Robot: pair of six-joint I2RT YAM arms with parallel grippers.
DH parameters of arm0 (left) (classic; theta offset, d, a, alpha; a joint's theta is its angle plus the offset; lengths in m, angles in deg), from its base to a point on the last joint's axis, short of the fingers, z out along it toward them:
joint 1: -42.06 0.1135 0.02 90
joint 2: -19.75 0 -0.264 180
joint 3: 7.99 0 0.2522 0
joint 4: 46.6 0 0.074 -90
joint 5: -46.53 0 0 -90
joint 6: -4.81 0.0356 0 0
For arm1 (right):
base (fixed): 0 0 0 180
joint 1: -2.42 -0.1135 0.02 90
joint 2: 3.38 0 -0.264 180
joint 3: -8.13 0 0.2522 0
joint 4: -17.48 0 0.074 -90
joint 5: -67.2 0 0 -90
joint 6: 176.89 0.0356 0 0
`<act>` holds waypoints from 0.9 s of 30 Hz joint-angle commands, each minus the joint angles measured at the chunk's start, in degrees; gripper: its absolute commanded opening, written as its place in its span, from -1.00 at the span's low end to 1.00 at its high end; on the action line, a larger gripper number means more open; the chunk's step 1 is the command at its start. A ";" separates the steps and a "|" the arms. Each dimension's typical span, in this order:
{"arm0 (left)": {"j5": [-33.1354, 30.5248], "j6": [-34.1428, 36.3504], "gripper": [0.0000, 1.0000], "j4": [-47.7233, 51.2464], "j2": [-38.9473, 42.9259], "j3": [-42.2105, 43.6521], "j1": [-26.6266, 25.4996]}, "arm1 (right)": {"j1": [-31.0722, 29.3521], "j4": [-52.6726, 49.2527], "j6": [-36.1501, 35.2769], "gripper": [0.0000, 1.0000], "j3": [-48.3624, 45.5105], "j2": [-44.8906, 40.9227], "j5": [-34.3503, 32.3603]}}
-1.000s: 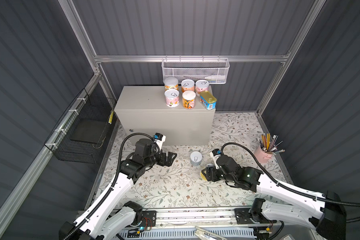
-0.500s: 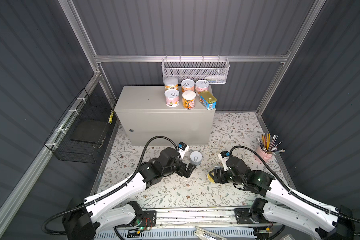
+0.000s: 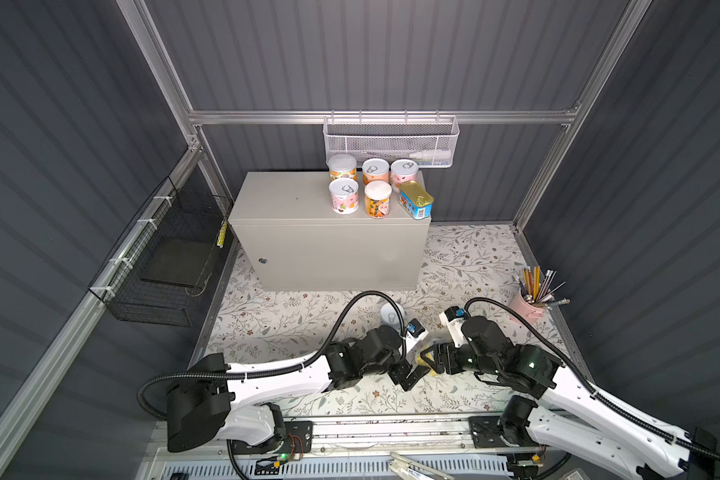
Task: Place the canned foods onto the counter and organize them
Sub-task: 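Move the left gripper toward the yellow can held by the right gripper, then close the left gripper around the yellow can beside the right gripper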
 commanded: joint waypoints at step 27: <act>7.53 4.87 0.95 -17.80 -2.33 2.15 0.05 | 0.54 6.74 5.21 0.31 -1.14 -3.00 11.06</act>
